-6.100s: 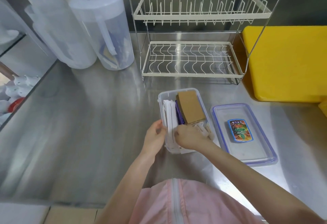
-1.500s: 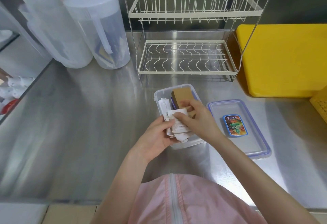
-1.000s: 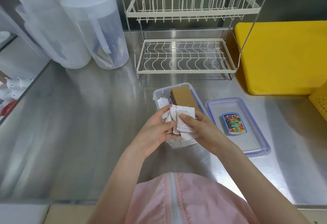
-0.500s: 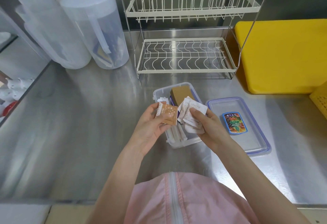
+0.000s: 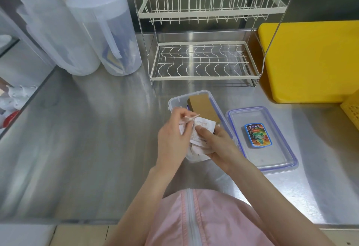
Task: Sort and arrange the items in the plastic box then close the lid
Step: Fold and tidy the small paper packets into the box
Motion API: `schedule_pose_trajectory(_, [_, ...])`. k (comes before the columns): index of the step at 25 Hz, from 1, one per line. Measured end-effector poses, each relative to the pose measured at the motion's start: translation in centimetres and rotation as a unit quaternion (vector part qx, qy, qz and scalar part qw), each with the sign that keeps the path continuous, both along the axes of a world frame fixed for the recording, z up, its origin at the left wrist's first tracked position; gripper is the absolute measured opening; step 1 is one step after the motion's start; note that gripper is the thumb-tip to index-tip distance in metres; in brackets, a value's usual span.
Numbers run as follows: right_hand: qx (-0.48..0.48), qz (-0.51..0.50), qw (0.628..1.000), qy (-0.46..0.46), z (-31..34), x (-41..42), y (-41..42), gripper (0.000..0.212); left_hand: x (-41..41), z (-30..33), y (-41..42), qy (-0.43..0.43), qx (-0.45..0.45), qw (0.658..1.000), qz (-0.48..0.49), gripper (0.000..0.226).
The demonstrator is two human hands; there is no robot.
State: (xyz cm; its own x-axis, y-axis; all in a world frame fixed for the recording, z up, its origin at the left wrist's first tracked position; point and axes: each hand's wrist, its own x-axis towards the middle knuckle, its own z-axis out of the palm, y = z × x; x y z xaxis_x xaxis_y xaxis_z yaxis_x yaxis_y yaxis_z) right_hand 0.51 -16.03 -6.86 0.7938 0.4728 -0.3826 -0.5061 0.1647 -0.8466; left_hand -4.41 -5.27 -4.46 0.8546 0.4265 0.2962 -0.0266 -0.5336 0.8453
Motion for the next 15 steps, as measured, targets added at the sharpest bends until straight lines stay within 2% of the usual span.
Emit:
schedule_pose_trajectory(2, [0.018, 0.009, 1.000, -0.002, 0.3, 0.0, 0.1, 0.015, -0.1, -0.5, -0.9, 0.030, 0.045, 0.998, -0.024, 0.030])
schedule_pose_trajectory(4, [0.050, 0.009, 0.998, 0.023, 0.5, 0.1, 0.0, 0.019, -0.3, -1.2, -1.1, 0.074, 0.044, 0.994, -0.074, 0.017])
schedule_pose_trajectory(8, [0.168, 0.019, 0.976, 0.135, 1.1, 0.6, -0.6, 0.034, -0.3, -1.7, -0.8, 0.108, 0.038, 0.984, -0.139, 0.036])
schedule_pose_trajectory(10, [0.166, 0.043, 0.978, 0.116, 1.4, 0.5, -0.7, 0.032, -0.3, -1.6, -0.5, 0.109, 0.028, 0.981, -0.158, 0.040])
schedule_pose_trajectory(13, [0.141, 0.053, 0.986, 0.067, 1.7, 0.4, -0.7, 0.026, -0.4, -1.1, 0.0, 0.088, -0.006, 0.980, -0.179, 0.026])
schedule_pose_trajectory(15, [0.132, 0.040, 0.989, 0.050, 1.7, 0.3, -0.6, 0.027, -0.4, -1.1, 0.3, 0.079, -0.001, 0.980, -0.182, 0.038])
